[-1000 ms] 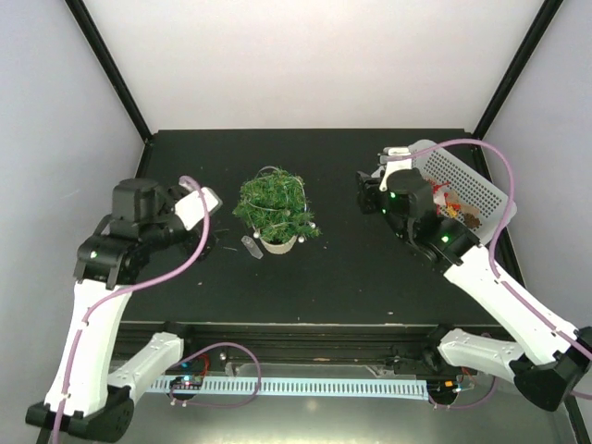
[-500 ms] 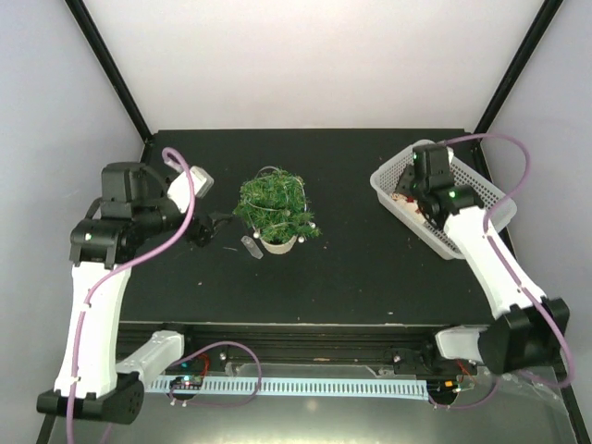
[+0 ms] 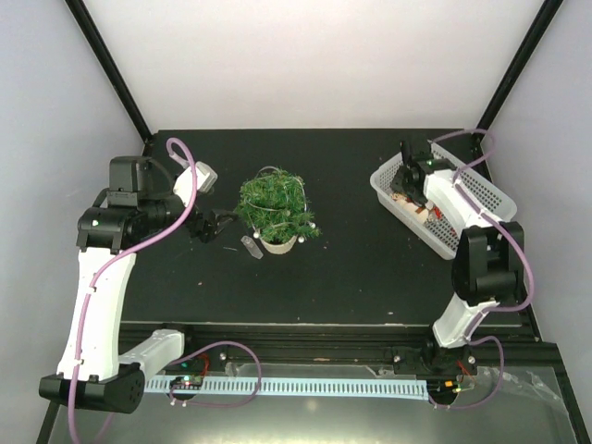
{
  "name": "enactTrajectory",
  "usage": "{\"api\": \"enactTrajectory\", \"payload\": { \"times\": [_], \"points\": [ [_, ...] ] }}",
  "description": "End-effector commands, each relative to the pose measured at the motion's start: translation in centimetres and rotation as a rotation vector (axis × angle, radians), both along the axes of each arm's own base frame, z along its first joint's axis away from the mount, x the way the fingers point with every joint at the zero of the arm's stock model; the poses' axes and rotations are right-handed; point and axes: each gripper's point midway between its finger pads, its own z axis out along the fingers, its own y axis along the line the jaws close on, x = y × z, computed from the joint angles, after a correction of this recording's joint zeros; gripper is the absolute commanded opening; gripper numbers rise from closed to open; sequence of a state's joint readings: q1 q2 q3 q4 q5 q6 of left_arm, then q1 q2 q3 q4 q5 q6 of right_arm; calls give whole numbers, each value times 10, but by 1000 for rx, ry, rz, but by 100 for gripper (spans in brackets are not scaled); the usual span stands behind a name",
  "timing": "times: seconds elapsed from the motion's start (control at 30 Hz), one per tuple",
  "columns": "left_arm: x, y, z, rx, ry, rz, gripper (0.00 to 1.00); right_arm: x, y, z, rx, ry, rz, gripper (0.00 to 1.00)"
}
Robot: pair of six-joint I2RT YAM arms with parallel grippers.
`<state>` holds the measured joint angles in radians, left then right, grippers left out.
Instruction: Decorate the small christmas tree
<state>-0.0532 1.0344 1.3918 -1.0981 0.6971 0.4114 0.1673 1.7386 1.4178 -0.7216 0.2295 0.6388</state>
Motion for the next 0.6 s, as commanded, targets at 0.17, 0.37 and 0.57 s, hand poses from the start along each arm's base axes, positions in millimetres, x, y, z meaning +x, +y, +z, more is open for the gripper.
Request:
{"api": "enactTrajectory", "payload": {
  "times": [0.17,0.37,0.57],
  "points": [
    [-3,-7,7,-50,-8,-41,99,-68,-24,-34,18,53,-128,40],
    [-5,-7,6,-49,-5,-41,99,-103,-40,-53,56,81,-172,40],
    [-4,-7,2,-49,2,-48,99,-117,-11,-82,196,164,-82,39]
  ]
}}
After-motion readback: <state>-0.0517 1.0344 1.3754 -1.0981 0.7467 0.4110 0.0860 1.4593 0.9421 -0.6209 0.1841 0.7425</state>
